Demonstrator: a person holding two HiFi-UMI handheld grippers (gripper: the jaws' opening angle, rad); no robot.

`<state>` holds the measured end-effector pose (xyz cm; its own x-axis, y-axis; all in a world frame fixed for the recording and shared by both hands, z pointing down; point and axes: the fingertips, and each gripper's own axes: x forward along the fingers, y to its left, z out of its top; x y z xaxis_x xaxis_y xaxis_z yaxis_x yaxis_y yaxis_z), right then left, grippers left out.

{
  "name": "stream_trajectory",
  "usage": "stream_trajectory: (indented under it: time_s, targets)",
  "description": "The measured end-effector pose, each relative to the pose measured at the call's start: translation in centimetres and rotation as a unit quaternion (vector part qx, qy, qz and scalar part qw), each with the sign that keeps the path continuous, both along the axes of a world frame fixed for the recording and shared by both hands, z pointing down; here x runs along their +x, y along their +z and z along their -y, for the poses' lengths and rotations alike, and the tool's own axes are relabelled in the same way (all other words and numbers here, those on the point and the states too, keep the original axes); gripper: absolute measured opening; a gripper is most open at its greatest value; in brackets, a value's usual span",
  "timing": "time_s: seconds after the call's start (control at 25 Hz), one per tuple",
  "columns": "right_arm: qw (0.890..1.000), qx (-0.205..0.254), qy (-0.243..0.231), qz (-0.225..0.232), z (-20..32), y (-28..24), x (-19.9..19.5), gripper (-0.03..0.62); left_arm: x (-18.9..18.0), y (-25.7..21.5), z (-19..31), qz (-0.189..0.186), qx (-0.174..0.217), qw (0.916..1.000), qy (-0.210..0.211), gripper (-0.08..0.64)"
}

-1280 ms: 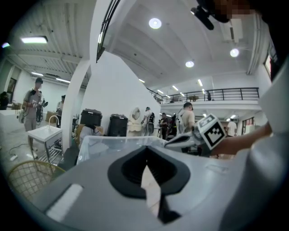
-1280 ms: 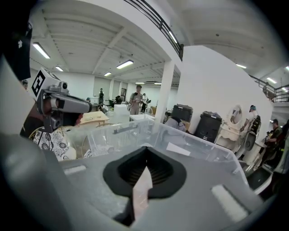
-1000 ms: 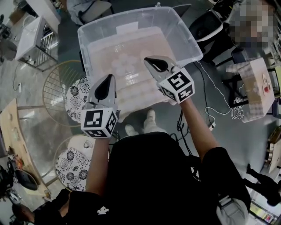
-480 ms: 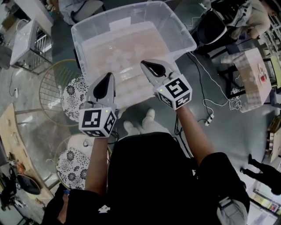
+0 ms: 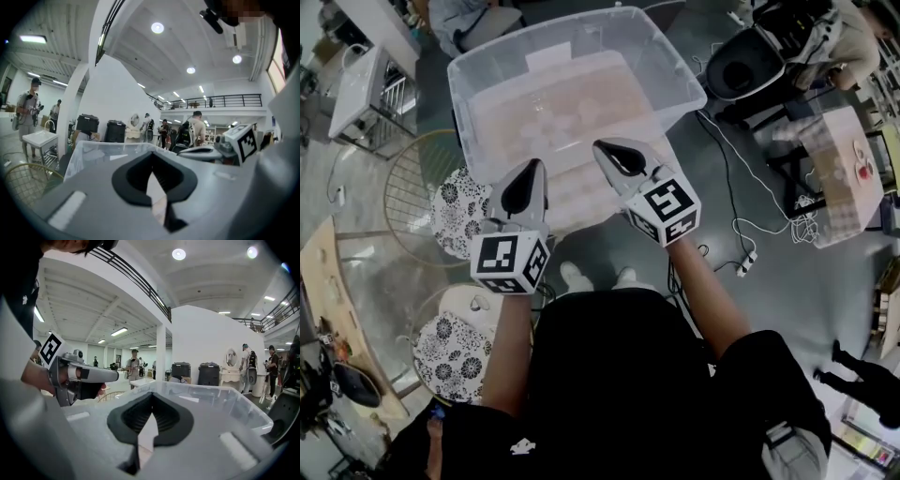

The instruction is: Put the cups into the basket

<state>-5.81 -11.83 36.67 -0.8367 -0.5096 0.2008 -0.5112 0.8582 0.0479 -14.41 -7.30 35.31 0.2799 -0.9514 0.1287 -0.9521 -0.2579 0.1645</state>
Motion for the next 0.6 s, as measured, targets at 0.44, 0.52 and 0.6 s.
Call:
stream_trajectory:
  time_s: [0.44, 0.52, 0.6]
  targets:
    - [0.999, 0.001, -0.029, 0.035, -2.6, -1.1, 5.3, 0.002, 5.7, -0.4, -2.9, 0.017, 0.001, 0.9993, -0.033, 0.005]
    - [0.999, 0.004, -0.034, 0.036, -3.4, -1.5, 6.2, 0.002, 6.7, -0.2, -3.6, 0.005, -0.003, 0.9993, -0.037, 0.005]
    - [0.999, 0.01, -0.039, 0.036, -4.3, -1.9, 7.2, 0.001, 7.7, -0.3, -4.3, -0.005, -0.002, 0.9992, -0.041, 0.005]
